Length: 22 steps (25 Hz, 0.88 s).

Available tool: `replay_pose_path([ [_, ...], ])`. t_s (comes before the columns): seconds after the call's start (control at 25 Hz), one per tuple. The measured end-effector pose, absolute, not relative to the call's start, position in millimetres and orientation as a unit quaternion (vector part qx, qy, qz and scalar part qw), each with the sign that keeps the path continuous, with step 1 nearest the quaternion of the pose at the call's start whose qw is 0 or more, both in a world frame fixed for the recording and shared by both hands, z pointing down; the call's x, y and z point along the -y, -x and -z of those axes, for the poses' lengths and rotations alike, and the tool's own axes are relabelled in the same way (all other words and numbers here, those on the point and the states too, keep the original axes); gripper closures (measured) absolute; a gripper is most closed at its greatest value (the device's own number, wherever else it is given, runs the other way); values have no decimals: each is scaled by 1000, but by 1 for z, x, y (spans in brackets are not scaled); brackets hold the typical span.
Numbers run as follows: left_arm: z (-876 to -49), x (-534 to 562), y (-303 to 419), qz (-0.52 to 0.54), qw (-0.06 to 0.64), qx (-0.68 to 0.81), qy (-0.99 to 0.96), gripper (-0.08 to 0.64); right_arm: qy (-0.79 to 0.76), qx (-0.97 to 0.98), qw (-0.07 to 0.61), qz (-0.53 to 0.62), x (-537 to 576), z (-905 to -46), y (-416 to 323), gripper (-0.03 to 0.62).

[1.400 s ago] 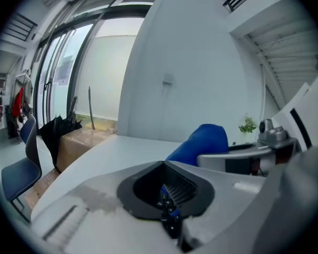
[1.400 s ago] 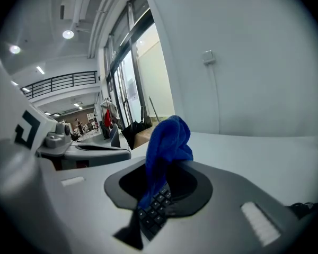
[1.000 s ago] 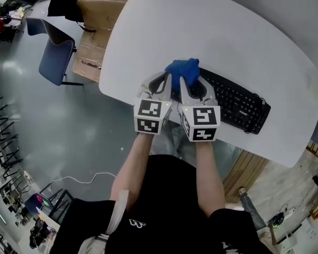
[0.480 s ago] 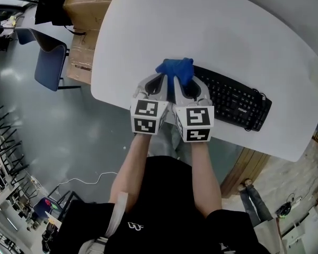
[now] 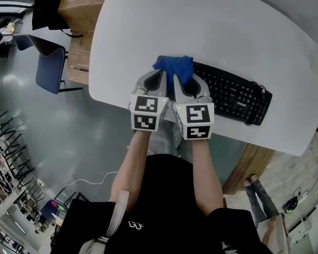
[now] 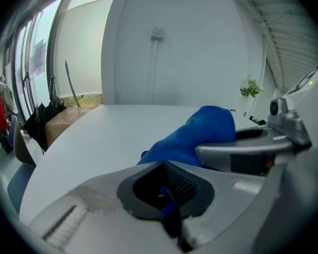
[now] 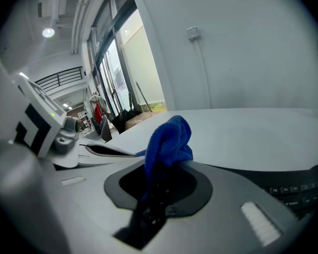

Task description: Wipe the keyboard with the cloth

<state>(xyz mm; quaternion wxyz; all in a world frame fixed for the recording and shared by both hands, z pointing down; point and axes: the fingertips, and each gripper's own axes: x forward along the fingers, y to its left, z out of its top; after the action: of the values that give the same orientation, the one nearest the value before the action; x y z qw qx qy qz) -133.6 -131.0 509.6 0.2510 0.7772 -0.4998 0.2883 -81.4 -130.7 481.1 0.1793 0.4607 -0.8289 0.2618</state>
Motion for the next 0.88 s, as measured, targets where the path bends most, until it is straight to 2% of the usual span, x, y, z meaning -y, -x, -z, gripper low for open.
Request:
replay_pose_path([
  [0.88, -509, 119, 60, -296, 234, 453, -808, 563, -512, 799, 168, -268, 114, -481, 9, 518],
])
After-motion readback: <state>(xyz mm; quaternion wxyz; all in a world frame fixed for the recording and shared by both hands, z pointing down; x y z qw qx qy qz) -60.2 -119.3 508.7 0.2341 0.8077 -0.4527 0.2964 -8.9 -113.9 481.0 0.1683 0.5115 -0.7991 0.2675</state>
